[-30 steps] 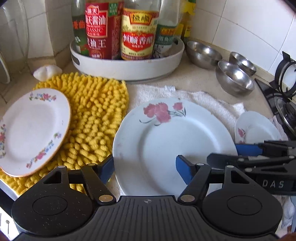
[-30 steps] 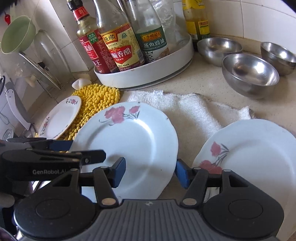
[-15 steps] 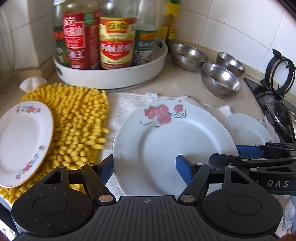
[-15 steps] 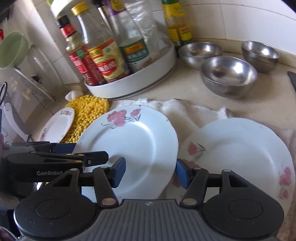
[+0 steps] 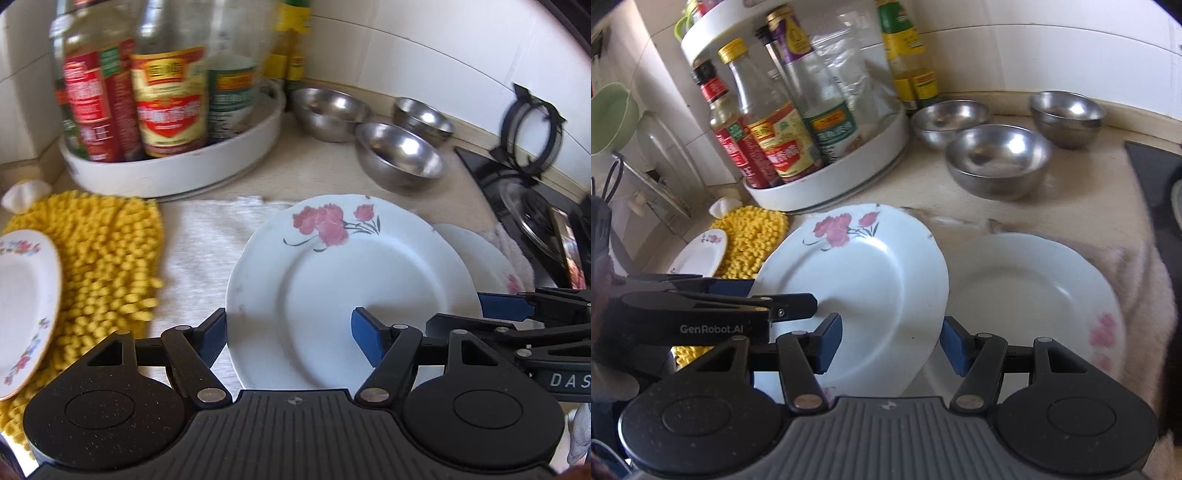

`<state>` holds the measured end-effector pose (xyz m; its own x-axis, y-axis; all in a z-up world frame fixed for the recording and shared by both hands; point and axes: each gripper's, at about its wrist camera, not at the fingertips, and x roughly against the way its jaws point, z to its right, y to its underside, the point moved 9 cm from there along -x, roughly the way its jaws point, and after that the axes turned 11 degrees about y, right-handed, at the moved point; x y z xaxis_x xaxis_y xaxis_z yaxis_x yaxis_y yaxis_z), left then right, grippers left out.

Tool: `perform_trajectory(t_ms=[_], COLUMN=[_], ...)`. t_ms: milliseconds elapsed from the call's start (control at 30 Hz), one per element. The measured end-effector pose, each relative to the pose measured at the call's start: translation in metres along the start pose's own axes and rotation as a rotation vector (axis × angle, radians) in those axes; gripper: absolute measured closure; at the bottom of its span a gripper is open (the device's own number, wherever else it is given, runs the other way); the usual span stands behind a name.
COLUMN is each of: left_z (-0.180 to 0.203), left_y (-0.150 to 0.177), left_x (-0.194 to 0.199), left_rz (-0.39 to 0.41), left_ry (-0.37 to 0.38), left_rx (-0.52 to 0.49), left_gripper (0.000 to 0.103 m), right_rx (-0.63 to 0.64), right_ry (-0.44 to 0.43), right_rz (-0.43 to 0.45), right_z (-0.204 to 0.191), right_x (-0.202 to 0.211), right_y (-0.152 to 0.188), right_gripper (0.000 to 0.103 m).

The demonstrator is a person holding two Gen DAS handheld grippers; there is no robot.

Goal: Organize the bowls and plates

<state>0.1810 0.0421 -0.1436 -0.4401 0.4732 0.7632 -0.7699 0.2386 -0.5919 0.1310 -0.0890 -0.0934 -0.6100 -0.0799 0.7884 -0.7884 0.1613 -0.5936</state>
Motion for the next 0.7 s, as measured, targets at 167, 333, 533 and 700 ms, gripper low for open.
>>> perform_trajectory(t_ms=[167, 333, 533, 700], left_z=[0.031, 0.059, 0.092, 0.105], left_y=[-0.001, -0.003, -0.001, 0.001], left_x=[-0.016, -0.033, -0.052, -0.065], left_rz=[-0.026, -0.052, -0.076, -0.091], left_ry=[0.059, 0.100, 0.134, 0.145], left_rx=[-0.059, -0.120, -0.185, -0.203], left_gripper=[0.027, 0.026, 0.026, 0.026], right_rx=[-0.062, -0.125, -0.168, -0.185], right_ry=[0.070, 0.126, 0.206, 0.235], right_rz=[0.016, 0.020, 0.045, 0.035], right_z=[0.031, 0.059, 0.089, 0.103], right_x=[0.015, 0.025, 0.032, 0.025], right_y=[0.008, 0.017, 0.021, 0.025], right_gripper=[0.028, 0.028, 0.028, 0.028])
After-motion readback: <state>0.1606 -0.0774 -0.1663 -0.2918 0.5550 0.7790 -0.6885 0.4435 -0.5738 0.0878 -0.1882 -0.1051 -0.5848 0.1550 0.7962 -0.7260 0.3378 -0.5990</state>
